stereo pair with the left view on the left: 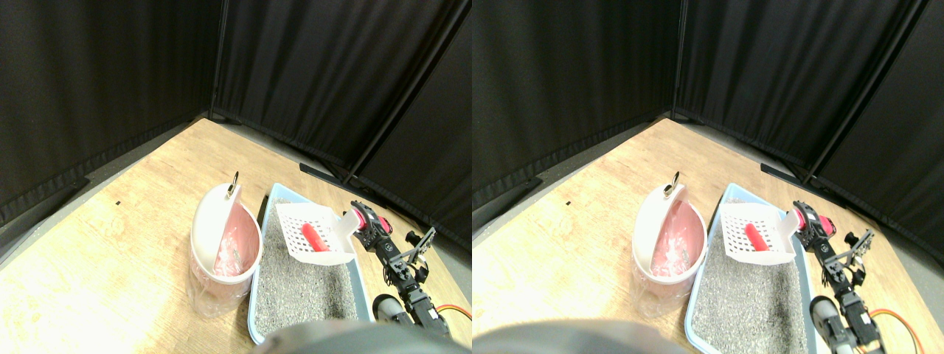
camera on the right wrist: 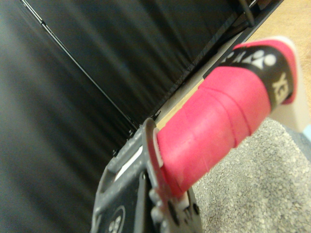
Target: Scoop (unimanual)
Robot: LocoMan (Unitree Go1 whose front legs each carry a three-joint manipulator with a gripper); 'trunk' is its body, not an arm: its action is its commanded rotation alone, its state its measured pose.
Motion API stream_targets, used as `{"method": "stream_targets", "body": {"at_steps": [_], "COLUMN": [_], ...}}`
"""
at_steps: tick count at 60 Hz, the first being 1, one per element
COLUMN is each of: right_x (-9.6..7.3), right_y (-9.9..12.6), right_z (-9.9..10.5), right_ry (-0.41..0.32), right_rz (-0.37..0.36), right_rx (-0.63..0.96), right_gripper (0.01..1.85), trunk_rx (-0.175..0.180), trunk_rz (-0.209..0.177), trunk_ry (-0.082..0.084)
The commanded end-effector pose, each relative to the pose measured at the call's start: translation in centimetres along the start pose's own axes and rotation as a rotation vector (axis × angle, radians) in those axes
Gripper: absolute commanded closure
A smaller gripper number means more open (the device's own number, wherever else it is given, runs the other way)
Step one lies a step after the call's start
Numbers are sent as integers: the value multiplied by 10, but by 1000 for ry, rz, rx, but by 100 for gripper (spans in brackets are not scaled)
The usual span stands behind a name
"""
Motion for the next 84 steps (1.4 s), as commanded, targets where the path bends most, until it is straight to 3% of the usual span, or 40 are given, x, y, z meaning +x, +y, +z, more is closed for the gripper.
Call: {"method": "stream_targets", "body": {"at_steps": [1, 28, 68, 70, 71, 84], "right_x": [1, 16, 30, 30, 32, 33], "right_y": [5, 29, 61, 61, 63, 70], "right_z": [7, 9, 34, 34, 34, 30], "right_ry": [-51, 12, 154, 156, 148, 177], "right_rz": [17, 88, 153, 154, 199, 207], "right_rx": [12, -70, -309, -310, -328, -356], "right_gripper": [181, 181, 181, 181, 181, 181], "trunk_rx": [2, -21, -50, -52, -52, -56], "trunk_rz": [33, 74, 102, 102, 102, 110], "trunk_ry": [10, -7, -17, -17, -16, -15]}}
